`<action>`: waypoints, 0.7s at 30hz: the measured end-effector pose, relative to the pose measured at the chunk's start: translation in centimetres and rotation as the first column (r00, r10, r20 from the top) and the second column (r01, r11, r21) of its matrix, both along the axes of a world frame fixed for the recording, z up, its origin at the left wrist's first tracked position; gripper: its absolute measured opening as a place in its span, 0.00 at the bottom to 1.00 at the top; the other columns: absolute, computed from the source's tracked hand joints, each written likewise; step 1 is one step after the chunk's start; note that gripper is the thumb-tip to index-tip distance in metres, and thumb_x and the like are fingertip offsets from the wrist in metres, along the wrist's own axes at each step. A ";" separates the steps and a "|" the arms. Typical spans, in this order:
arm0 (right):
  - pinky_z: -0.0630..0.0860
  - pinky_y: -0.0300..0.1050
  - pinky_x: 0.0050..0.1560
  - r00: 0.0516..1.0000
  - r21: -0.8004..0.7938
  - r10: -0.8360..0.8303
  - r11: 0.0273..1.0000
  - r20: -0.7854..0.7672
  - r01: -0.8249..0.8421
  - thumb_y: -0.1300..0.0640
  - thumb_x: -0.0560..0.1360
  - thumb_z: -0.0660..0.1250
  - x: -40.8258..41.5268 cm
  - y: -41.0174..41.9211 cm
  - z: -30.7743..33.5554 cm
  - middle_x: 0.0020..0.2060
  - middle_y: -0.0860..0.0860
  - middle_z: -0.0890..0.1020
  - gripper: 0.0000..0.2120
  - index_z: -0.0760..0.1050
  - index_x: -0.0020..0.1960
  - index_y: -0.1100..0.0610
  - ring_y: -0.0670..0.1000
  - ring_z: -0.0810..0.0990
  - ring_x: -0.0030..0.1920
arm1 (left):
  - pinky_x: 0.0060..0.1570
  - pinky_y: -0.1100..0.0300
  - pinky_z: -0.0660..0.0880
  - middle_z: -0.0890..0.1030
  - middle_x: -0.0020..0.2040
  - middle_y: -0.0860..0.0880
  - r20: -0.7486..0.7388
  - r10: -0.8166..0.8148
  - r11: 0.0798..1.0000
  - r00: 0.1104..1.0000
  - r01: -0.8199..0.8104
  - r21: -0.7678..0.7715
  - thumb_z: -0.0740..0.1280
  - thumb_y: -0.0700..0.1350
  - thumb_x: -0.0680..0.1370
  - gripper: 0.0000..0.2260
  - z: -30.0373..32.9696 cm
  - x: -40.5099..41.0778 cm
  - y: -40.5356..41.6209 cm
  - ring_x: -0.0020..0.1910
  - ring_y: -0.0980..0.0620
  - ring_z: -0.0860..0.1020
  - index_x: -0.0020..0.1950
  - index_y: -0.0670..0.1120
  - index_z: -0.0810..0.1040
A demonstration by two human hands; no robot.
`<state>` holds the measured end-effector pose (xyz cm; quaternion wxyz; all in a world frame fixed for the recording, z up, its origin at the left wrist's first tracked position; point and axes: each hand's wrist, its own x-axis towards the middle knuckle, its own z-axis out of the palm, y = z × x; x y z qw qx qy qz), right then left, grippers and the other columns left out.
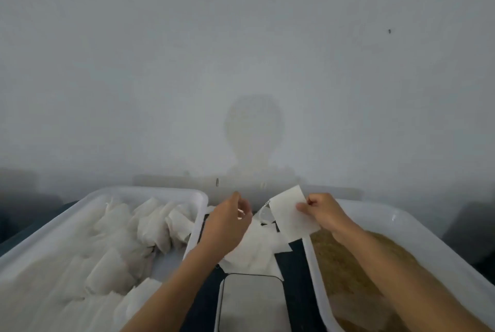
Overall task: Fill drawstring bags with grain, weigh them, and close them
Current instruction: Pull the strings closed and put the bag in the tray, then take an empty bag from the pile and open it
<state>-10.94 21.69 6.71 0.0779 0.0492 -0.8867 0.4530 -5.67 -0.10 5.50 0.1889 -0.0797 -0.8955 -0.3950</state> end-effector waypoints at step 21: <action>0.71 0.34 0.43 0.988 -0.004 -0.082 0.997 -0.128 0.082 0.55 0.77 0.64 5.3 13.1 -6.8 0.43 0.46 0.77 0.03 0.72 0.45 0.52 0.43 0.76 0.43 | 0.31 0.65 0.73 0.71 0.34 0.49 0.263 -0.410 0.828 0.873 0.235 0.509 0.65 0.43 0.79 0.12 -4.9 -0.8 19.3 0.30 0.55 0.71 0.37 0.45 0.68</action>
